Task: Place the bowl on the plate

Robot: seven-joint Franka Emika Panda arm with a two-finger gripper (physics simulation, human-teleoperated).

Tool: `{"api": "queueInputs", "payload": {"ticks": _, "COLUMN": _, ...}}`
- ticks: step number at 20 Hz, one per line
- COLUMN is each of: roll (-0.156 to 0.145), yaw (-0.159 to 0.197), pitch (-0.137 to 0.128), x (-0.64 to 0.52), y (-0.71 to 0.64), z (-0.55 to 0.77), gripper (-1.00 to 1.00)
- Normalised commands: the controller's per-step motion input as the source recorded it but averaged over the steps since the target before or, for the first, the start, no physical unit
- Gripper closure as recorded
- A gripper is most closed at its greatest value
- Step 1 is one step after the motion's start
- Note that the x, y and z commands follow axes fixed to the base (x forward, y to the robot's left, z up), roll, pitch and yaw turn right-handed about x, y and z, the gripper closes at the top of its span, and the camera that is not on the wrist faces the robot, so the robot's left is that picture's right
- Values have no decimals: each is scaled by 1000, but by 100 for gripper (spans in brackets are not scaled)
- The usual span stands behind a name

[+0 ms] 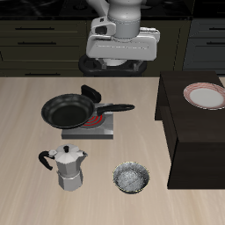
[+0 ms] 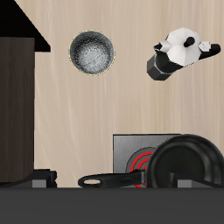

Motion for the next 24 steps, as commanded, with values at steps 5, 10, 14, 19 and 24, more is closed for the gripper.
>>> {"api": "queueInputs", "payload": {"ticks": 5, "roll": 37, "yaw": 9, "pitch": -17, "x": 183, "y": -19, "z": 62, "gripper": -100}}
{"api": "queueInputs", "payload": {"ticks": 10, "roll": -9, "yaw": -5, "pitch": -27, "x": 133, "y": -52, "z": 71, "gripper": -100}}
{"api": "queueInputs", "payload": {"ticks": 14, "roll": -39, "yaw": -20, "pitch": -14, "x": 253, "y": -167, "z": 81, "gripper": -100}}
{"api": "queueInputs", "payload": {"ticks": 19, "roll": 13, "yaw": 20, "pitch": 25, "x": 215, "y": -61, "z": -9, "gripper": -100}}
{"api": "queueInputs", "payload": {"ticks": 24, "roll": -33, "yaw": -4, "pitch": 13, "x": 349, "y": -151, "z": -19, "gripper": -100}}
